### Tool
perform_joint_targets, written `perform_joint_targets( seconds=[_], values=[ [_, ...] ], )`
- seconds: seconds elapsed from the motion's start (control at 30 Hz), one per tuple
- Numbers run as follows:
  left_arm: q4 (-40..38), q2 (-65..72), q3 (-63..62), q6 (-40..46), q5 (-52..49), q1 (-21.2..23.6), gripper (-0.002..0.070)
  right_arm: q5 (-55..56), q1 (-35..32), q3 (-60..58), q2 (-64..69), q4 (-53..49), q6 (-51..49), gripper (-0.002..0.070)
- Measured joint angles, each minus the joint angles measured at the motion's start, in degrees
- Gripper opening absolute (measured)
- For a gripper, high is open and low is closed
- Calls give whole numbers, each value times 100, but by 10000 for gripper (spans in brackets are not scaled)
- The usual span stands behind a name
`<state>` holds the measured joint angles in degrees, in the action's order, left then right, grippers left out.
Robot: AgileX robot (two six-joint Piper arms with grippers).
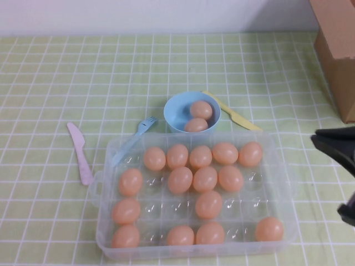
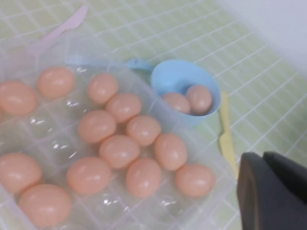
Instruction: Take an egg out of the egg box
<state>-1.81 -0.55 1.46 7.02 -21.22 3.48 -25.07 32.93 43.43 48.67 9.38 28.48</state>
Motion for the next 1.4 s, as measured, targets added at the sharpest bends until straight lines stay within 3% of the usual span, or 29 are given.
perform_joint_targets(
  seconds=[0.33,0.63,0.8,1.17,1.4],
  values=[
    [0,0,0,0,0,0,-4,2026,-417,-2218,-1618,90,-268,-17],
    [0,0,0,0,0,0,-4,2184,-2556,-3455,-3131,442,-290,-17],
    [0,0,0,0,0,0,-4,2168,-3373,-3882,-3886,642,-295,-17],
    [0,0,0,0,0,0,-4,1842,-3537,-4343,-4215,1149,-345,-17],
    [0,0,0,0,0,0,-4,1405,-3537,-4492,-4538,-616,-2538,-17]
  ],
)
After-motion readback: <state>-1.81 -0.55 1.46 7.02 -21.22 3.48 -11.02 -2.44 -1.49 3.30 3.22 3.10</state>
